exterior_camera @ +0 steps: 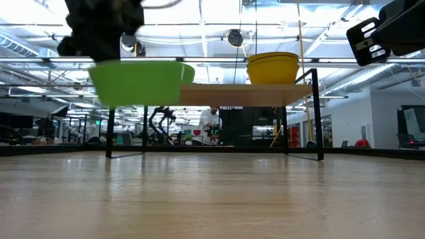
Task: Pick & Place Mini bowls
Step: Stack the green bowl on top of the green bowl on the shelf
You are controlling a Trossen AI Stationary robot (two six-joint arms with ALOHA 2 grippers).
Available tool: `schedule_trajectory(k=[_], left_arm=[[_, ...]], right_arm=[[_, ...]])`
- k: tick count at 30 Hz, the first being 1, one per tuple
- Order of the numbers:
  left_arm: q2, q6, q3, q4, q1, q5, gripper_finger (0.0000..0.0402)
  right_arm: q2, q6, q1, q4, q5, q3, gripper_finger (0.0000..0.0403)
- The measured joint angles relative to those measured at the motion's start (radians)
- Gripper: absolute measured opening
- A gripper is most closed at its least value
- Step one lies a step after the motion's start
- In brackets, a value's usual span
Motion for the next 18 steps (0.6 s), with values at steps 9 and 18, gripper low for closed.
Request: schedule_trajectory(k=[9, 18], left_arm=[[-0.242, 0.065, 0.000, 0.005, 0.037, -0.078, 0.0001], [-0.419, 0.133, 0.069, 0.102, 0.224, -0.019, 0.0000]], right_arm=[[0.000, 0.000, 0.000, 0.004, 0.000, 0.000, 0.0002], [0.000, -0.032, -0.001, 0.020, 0.001, 0.000, 0.0002]])
